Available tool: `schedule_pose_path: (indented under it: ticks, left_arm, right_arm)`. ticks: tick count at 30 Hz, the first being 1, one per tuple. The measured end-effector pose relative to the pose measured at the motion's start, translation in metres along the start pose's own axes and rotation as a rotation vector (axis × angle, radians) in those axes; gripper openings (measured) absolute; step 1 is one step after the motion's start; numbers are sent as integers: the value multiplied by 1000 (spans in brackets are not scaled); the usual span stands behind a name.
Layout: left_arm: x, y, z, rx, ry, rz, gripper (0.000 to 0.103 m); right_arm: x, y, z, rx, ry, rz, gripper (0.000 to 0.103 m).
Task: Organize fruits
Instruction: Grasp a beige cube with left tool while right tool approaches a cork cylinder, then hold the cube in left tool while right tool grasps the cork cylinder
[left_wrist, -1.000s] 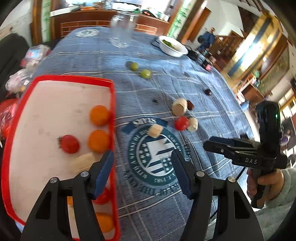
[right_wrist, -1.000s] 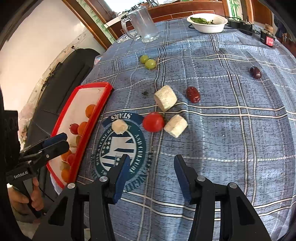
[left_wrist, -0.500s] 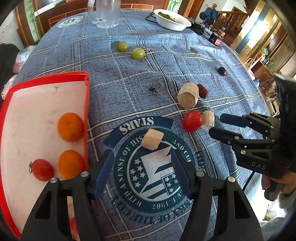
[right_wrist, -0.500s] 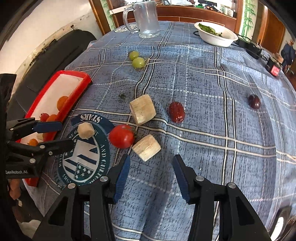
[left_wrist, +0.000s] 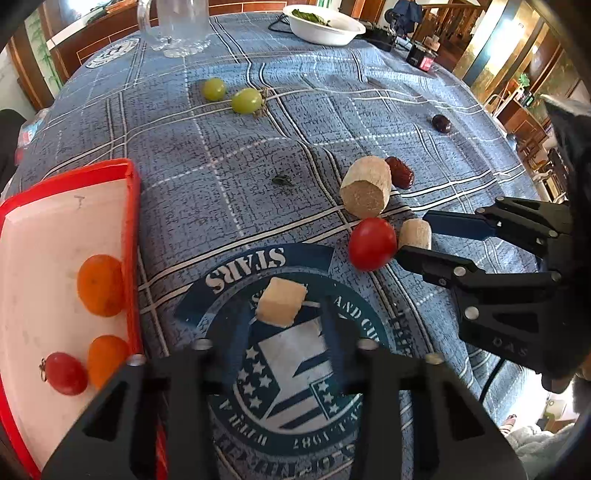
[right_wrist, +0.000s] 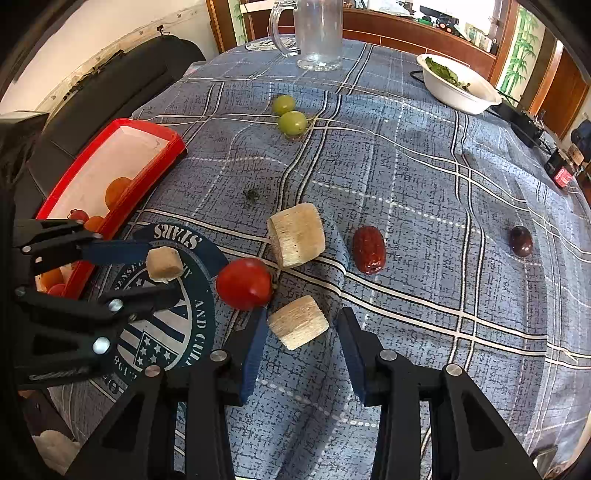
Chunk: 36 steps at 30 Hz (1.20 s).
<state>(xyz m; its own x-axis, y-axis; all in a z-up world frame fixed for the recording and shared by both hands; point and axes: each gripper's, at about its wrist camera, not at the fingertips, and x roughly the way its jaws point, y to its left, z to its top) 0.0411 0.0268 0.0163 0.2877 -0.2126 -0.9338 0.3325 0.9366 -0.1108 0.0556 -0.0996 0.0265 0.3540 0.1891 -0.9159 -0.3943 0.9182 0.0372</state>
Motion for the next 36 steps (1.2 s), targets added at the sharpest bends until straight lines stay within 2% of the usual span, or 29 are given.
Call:
schedule_pose_path:
  ticks: [1, 3, 6, 15, 20, 29, 36]
  left_arm:
    - [0, -1, 0, 6, -5, 6, 29]
    - [-1, -2, -1, 15, -13, 8, 19]
    - [-3, -3, -4, 8, -18, -18, 19]
    - [-24, 3, -13, -48, -53, -91, 19]
    - [-36, 8, -22, -74, -68, -107, 19]
    - [-53, 6, -28, -84, -101, -114, 19]
    - [-63, 4, -30, -94, -125, -129, 19]
  right_arm:
    - [0, 0, 0, 1, -1, 1, 39]
    - [0, 1, -1, 0, -5, 7, 35]
    - [-2, 0, -3, 0, -12, 9, 34]
    - [-26, -5, -11, 96, -66, 92, 34]
    - [-43, -9, -20, 131, -99, 134, 34]
    - [-51, -29, -44, 217, -100, 144, 34]
    - [-64, -20, -41, 192, -128, 170, 34]
